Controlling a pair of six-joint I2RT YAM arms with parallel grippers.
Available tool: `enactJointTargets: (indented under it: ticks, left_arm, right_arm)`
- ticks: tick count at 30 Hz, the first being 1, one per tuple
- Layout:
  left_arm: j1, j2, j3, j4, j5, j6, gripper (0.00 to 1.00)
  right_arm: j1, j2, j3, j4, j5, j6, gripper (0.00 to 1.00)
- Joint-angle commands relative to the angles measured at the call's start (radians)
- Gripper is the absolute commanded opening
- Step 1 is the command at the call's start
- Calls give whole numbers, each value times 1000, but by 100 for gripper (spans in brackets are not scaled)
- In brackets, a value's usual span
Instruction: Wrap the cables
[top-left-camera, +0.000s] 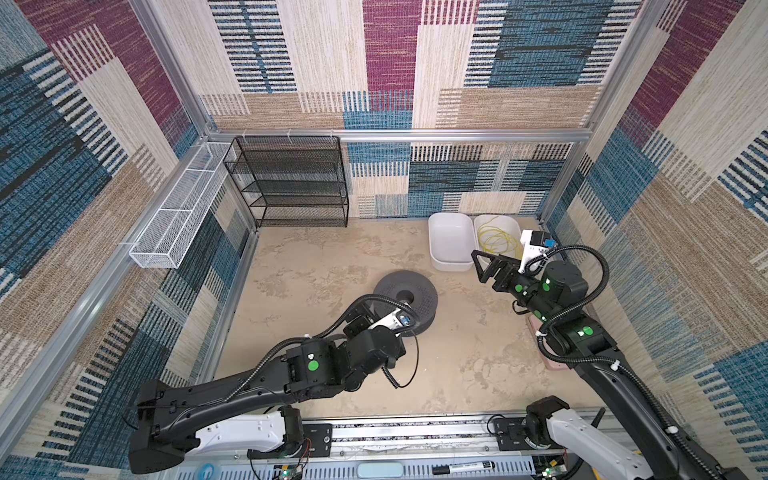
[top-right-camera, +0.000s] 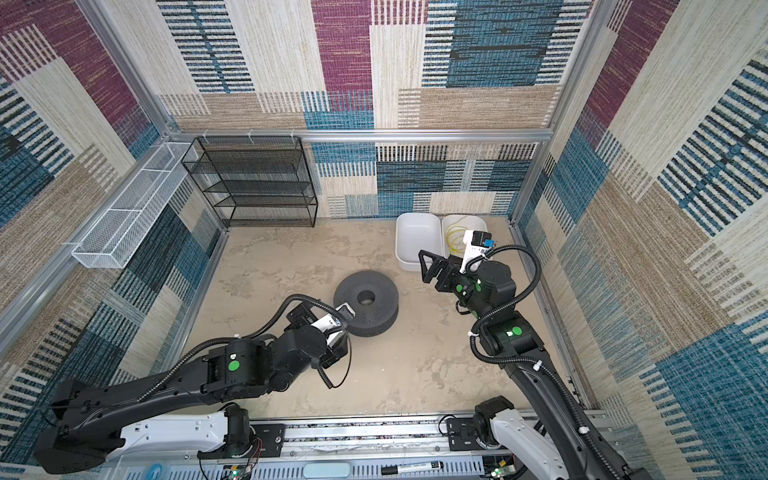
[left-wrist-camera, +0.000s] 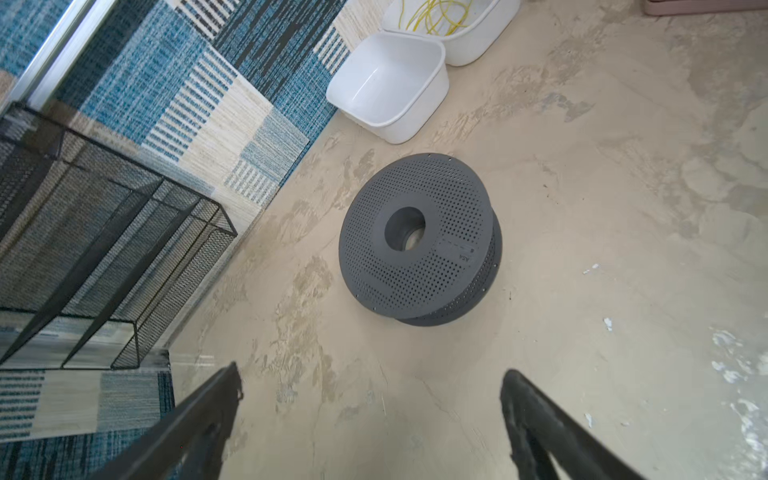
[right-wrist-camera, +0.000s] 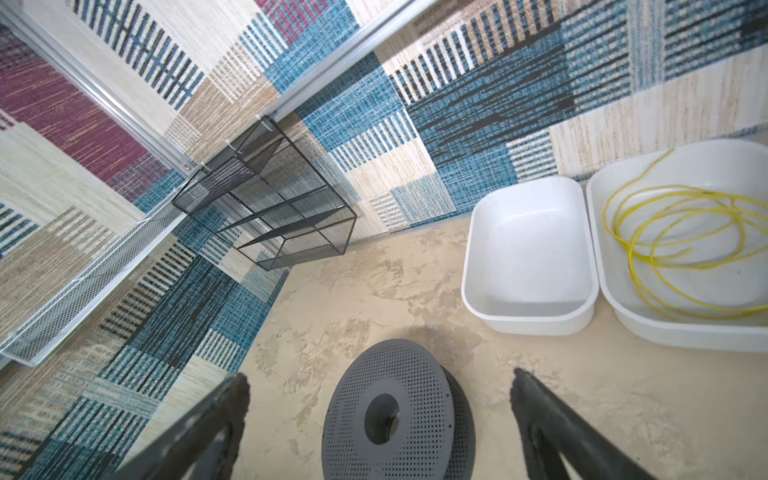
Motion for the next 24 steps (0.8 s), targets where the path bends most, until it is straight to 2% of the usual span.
enactJointTargets:
  ticks: [1, 3, 7, 9, 11, 17, 20, 22, 24]
  left_arm:
    - [0, -52, -41, 17, -27, -75, 99]
    - [2, -92, -115, 144, -38, 34, 99]
    - [10, -166, -261, 444, -87, 242, 99]
    - [45, -208, -346, 615, -85, 328, 99]
    - [110, -248, -406, 723, -99, 309, 99]
    - [407, -351, -514, 804, -76, 89, 99]
    - [524, -360, -557, 890, -59, 72, 99]
    - [599, -340, -580, 927, 9, 80, 99]
    - [670, -305, -620, 1013, 17, 97, 99]
  right_arm:
    - [1, -4, -26, 10, 143, 5, 99]
    - [0, -25, -66, 29, 224, -15, 100]
    - [0, -119, -210, 221, 259, -157, 99]
    - [0, -143, -278, 318, 265, -242, 99]
    - [-1, -144, -338, 415, 244, -321, 99]
    - [-1, -96, -419, 591, 315, -444, 99]
    - [-1, -58, -457, 696, 304, -646, 99]
    - [-4, -21, -495, 778, 310, -749, 99]
    - [-20, 24, -536, 864, 310, -802, 99]
